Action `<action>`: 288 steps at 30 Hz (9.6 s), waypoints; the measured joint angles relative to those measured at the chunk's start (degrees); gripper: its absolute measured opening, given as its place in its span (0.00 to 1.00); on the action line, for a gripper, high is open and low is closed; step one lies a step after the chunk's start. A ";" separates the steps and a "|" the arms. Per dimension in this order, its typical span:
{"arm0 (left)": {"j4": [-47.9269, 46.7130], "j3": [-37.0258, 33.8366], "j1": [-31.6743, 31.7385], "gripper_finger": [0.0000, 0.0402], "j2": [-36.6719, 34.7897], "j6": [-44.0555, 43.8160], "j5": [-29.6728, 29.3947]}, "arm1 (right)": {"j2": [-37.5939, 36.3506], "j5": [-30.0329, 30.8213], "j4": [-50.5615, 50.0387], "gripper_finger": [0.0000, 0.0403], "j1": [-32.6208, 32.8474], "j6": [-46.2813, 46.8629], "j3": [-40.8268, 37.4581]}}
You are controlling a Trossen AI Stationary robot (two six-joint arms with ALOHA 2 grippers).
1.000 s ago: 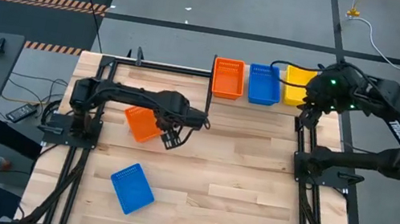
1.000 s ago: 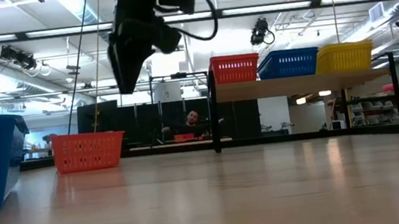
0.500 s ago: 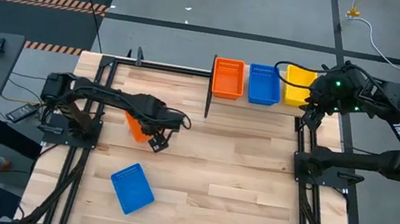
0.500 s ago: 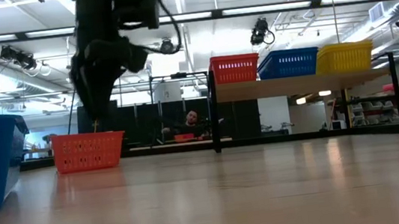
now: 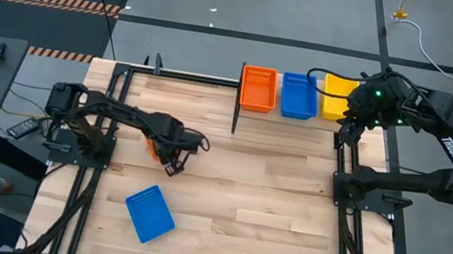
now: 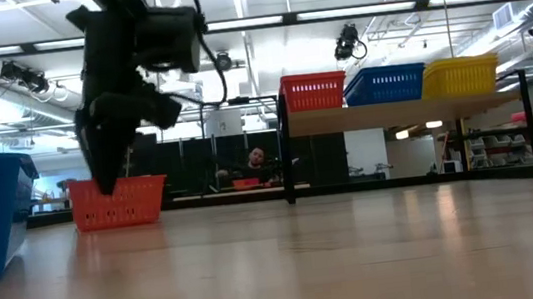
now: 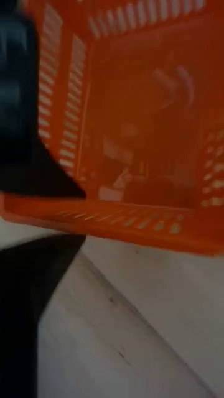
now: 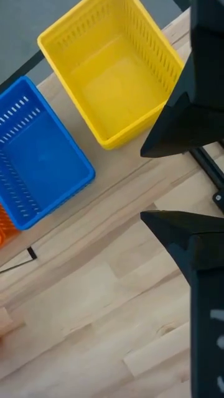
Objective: Stack baskets on shelf by color
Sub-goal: Stack the orange basket on top of the orange basket on the shelf, then stack the blue basket on top of the blue basket on the shelf
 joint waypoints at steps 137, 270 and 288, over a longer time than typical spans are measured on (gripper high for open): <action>-0.62 28.43 -25.32 0.02 12.83 -26.77 -2.91 | -1.79 -16.26 6.75 0.39 0.00 2.40 -0.02; -13.02 64.80 3.61 0.45 8.15 44.21 -18.07 | 41.00 -20.48 -0.78 0.04 -29.03 -44.30 35.85; -12.98 64.80 3.56 0.44 8.22 41.62 -18.07 | 41.09 -17.47 1.36 0.37 -28.84 -44.01 30.51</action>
